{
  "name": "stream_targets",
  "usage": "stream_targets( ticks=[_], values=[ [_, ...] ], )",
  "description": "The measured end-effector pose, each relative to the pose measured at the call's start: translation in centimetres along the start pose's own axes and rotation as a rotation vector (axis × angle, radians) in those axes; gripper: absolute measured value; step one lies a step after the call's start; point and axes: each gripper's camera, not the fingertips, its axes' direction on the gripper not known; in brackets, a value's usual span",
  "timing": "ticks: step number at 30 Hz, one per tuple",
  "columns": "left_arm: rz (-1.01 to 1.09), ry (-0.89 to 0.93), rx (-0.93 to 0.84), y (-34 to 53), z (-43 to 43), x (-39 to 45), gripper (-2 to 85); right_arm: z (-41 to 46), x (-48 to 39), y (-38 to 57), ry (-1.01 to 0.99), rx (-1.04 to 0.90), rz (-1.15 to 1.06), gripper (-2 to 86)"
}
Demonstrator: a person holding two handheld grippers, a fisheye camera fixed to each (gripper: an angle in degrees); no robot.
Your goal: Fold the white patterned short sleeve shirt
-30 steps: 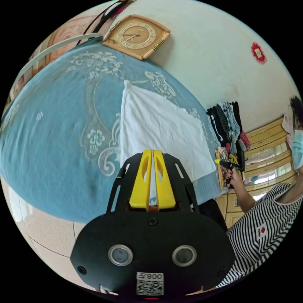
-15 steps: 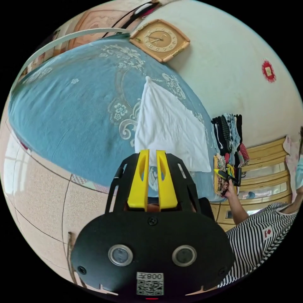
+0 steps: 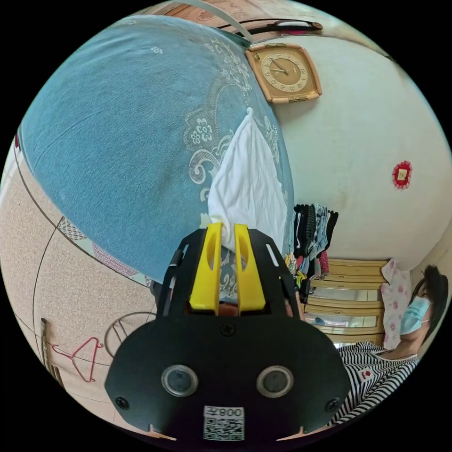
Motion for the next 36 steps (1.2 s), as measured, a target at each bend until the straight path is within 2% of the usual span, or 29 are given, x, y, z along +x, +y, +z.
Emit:
stream_targets(
  ticks=[3,9,12,19,23,26,36],
  values=[
    [0.003,-0.049,-0.016,0.8,-0.6,1.0,4.2,0.4,0.5,1.6,-0.043,0.008,0.011,3.4],
    [-0.003,-0.029,0.073,4.1,-3.1,2.8,6.8,1.1,0.2,3.9,-0.022,-0.022,0.002,2.3],
    [-0.027,-0.017,0.048,5.3,-3.1,3.3,7.3,1.5,0.0,5.0,-0.014,-0.036,0.000,2.1],
    [-0.027,-0.071,0.003,5.8,-2.7,7.3,3.6,1.7,0.4,8.1,-0.048,-0.039,0.034,1.4],
    [-0.043,-0.013,0.032,7.2,-3.7,9.4,2.5,1.3,0.5,10.1,-0.090,-0.023,0.043,1.0],
    [-0.036,0.026,0.039,8.2,-4.4,11.8,2.2,0.4,0.1,12.0,-0.138,-0.009,0.027,0.9],
    [0.077,-0.043,-0.002,11.5,-8.3,22.0,1.8,-1.5,-2.0,20.0,-0.175,-0.038,-0.023,0.7]
  ],
)
